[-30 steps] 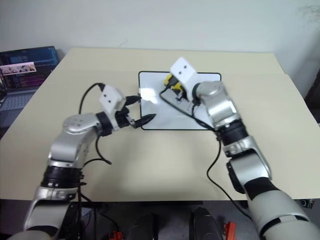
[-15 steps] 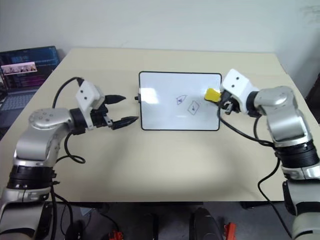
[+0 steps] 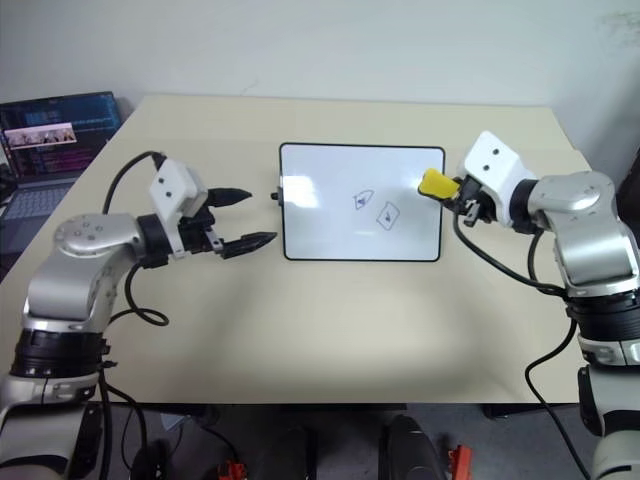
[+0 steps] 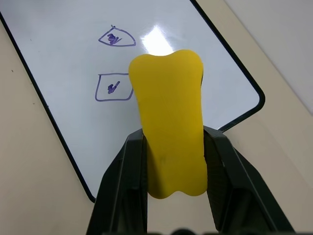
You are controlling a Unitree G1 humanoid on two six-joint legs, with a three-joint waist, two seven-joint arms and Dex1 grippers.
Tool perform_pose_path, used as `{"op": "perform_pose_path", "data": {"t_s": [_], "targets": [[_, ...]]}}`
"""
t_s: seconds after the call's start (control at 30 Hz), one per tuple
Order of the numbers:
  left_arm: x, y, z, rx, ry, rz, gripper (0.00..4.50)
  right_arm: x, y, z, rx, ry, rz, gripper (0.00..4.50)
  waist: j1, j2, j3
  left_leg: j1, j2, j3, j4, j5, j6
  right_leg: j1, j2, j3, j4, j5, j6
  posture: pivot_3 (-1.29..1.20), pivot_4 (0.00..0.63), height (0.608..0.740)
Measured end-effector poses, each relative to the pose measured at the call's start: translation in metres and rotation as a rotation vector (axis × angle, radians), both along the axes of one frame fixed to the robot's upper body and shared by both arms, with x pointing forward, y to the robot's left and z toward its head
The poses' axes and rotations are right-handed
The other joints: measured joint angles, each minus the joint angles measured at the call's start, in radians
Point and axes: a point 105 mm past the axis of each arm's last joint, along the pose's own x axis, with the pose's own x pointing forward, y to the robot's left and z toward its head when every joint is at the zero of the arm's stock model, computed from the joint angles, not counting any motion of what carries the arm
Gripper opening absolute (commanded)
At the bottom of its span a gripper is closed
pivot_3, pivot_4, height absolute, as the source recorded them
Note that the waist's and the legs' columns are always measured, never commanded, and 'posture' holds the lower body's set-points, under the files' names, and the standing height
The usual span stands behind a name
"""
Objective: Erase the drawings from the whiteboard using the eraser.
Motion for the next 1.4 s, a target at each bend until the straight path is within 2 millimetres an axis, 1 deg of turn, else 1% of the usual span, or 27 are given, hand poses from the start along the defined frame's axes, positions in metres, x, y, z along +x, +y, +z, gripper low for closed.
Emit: {"op": "perform_pose_path", "data": {"t_s": [0.57, 0.7, 0.77, 0.87, 0.93, 1.03, 1.1, 1.23, 1.3, 1.4], "targets": [[-0.001, -0.002, 0.001, -0.009, 0.005, -0.008, 4.50, 0.000, -0.001, -0.002, 0.011, 0.006, -0.002, 1.17, 0.000, 0.000, 0.000, 0.000, 0.000, 0.000, 0.001, 0.000, 0.000, 0.000, 0.000, 0.000, 0.002, 0.000, 0.000, 0.00, 0.150, 0.740], [-0.001, -0.003, 0.001, -0.013, 0.005, -0.010, 4.50, 0.004, 0.006, -0.003, 0.046, -0.007, -0.005, 1.17, -0.001, 0.000, 0.000, 0.000, 0.000, 0.000, 0.001, 0.000, 0.000, 0.000, 0.000, 0.000, 0.002, 0.000, 0.000, 0.00, 0.150, 0.740], [-0.001, -0.003, 0.001, -0.016, 0.004, -0.009, 4.50, 0.010, 0.012, -0.004, 0.090, -0.015, -0.022, 1.17, -0.002, 0.000, 0.000, 0.000, 0.000, 0.000, 0.002, 0.000, 0.000, 0.000, 0.000, 0.000, 0.003, 0.000, 0.000, 0.00, 0.150, 0.740], [-0.002, -0.010, 0.002, -0.033, -0.002, -0.020, 4.50, 0.020, 0.031, -0.003, 0.187, -0.027, -0.053, 1.16, -0.002, 0.000, 0.000, 0.000, 0.000, -0.001, 0.003, 0.000, 0.000, 0.000, 0.000, 0.000, 0.004, 0.000, 0.000, 0.00, 0.150, 0.740], [-0.003, -0.012, 0.002, -0.035, -0.001, -0.023, 4.50, 0.024, 0.040, -0.005, 0.216, -0.031, -0.068, 1.16, 0.001, 0.000, 0.000, 0.000, 0.000, -0.001, 0.003, 0.000, 0.000, 0.000, 0.000, 0.000, 0.004, 0.000, 0.000, 0.00, 0.150, 0.740], [-0.004, -0.012, -0.007, -0.033, 0.023, -0.023, 4.50, 0.035, 0.053, -0.015, 0.204, -0.044, -0.121, 1.16, 0.000, 0.000, 0.000, 0.000, 0.000, -0.001, 0.004, 0.000, 0.000, 0.000, 0.000, 0.000, 0.004, 0.000, 0.000, 0.00, 0.150, 0.740], [-0.004, -0.017, -0.012, -0.034, 0.038, -0.037, 4.50, 0.043, 0.060, -0.026, 0.175, -0.040, -0.166, 1.15, 0.001, 0.000, 0.000, 0.000, 0.000, -0.001, 0.005, 0.000, 0.000, 0.001, 0.000, -0.001, 0.004, 0.000, 0.000, 0.00, 0.150, 0.740], [-0.004, -0.022, -0.014, -0.040, 0.045, -0.049, 4.50, 0.054, 0.059, -0.046, 0.135, -0.011, -0.243, 1.15, 0.001, 0.000, 0.000, 0.000, 0.000, -0.001, 0.006, 0.000, 0.000, 0.001, 0.000, -0.001, 0.004, 0.000, 0.000, 0.00, 0.150, 0.740], [-0.004, -0.024, -0.015, -0.041, 0.046, -0.055, 4.50, 0.060, 0.063, -0.046, 0.133, -0.010, -0.267, 1.15, 0.001, 0.000, 0.000, 0.000, 0.000, -0.001, 0.006, 0.000, 0.000, 0.001, 0.000, -0.001, 0.005, 0.000, 0.000, 0.00, 0.150, 0.740], [-0.004, -0.025, -0.015, -0.042, 0.045, -0.057, 4.50, 0.066, 0.065, -0.038, 0.124, -0.037, -0.285, 1.15, 0.000, 0.000, 0.000, 0.000, 0.000, -0.001, 0.006, 0.000, 0.000, 0.001, 0.000, -0.001, 0.005, 0.000, 0.000, 0.00, 0.150, 0.740]]}}
